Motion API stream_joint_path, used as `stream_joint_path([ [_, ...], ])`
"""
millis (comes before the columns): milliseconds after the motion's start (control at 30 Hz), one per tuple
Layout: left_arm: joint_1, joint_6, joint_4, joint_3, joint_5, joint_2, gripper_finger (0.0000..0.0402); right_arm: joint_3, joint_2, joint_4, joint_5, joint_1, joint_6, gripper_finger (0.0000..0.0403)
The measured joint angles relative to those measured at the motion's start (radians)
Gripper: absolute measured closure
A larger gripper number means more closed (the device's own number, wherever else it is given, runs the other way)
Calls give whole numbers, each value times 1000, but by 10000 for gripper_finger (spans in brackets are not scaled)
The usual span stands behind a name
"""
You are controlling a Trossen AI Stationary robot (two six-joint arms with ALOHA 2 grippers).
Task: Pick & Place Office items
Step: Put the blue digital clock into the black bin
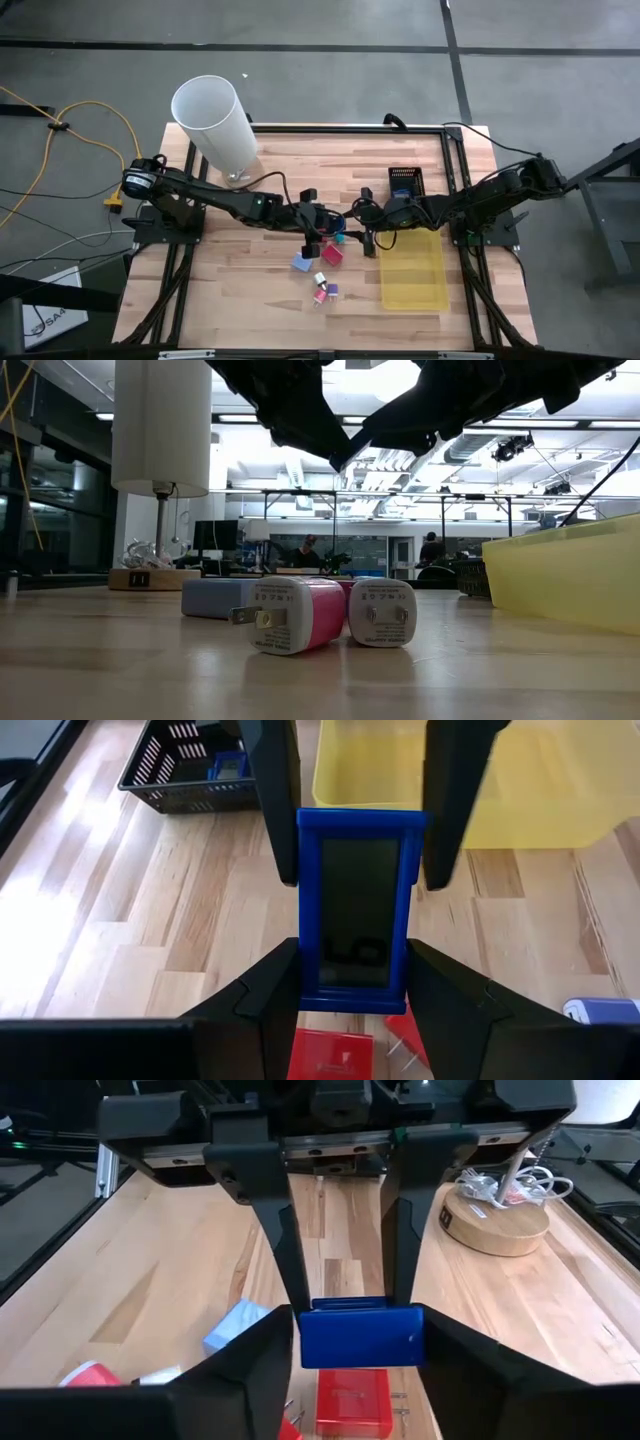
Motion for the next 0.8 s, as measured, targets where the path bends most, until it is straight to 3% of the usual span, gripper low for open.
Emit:
stream_joint_path([
  [200,0,0,-1,0,0,0,245,0,0,-1,-2,0,-2,257],
  [800,0,-1,3,0,0,0,230,0,0,-1,-6,0,-3,256],
])
